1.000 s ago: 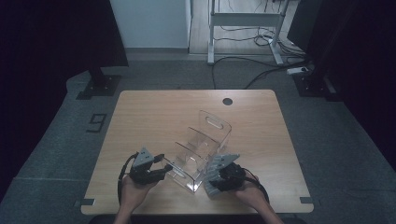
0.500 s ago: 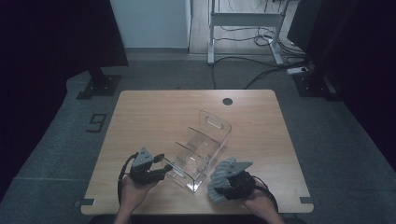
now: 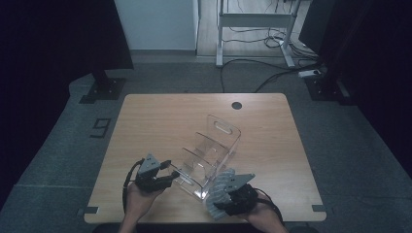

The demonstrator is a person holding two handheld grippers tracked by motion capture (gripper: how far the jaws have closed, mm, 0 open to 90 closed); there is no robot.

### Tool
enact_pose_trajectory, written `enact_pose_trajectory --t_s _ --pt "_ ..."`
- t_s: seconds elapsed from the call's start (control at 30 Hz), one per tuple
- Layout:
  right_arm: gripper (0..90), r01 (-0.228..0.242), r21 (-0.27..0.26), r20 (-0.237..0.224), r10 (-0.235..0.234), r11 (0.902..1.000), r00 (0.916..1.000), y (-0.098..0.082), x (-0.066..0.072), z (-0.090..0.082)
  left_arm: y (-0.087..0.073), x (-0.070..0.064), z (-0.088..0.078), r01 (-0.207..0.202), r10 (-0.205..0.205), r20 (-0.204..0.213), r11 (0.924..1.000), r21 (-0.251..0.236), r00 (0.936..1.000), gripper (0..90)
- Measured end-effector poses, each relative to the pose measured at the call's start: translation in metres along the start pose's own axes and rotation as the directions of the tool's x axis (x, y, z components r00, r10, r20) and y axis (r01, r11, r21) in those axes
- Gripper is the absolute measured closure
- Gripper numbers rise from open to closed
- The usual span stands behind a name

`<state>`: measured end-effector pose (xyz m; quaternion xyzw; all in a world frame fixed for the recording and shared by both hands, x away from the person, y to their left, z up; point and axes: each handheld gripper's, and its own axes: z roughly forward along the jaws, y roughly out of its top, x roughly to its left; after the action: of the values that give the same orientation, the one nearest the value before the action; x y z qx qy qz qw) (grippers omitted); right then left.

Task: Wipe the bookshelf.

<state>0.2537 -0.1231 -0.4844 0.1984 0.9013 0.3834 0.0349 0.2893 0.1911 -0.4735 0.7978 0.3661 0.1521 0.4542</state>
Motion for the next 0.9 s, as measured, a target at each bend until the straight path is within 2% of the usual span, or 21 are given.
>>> enact_pose_trajectory --t_s 0.17,0.43,0.53,0.9 --pt "49.0 0.024 -0.012 -0.029 -0.024 0.9997 0.9993 0.011 0.008 0.008 0.001 -0.002 0.001 -0.003 0.003 -0.002 1.0000 0.003 1.0000 44.3" --pt "49.4 0.045 -0.005 -0.004 -0.045 0.9990 0.9990 0.020 0.012 0.020 0.000 -0.005 0.001 0.003 -0.003 -0.019 1.0000 0.002 0.9998 44.7" --pt "49.9 0.037 0.000 0.002 -0.037 0.9993 0.9993 0.020 0.012 0.023 0.000 -0.005 0.002 0.004 -0.004 -0.026 1.0000 0.000 0.9997 44.8" --pt "50.2 0.048 0.072 0.018 -0.049 0.9963 0.9986 0.014 0.009 0.045 0.000 -0.006 0.002 0.007 -0.007 -0.029 1.0000 -0.002 0.9996 44.9"
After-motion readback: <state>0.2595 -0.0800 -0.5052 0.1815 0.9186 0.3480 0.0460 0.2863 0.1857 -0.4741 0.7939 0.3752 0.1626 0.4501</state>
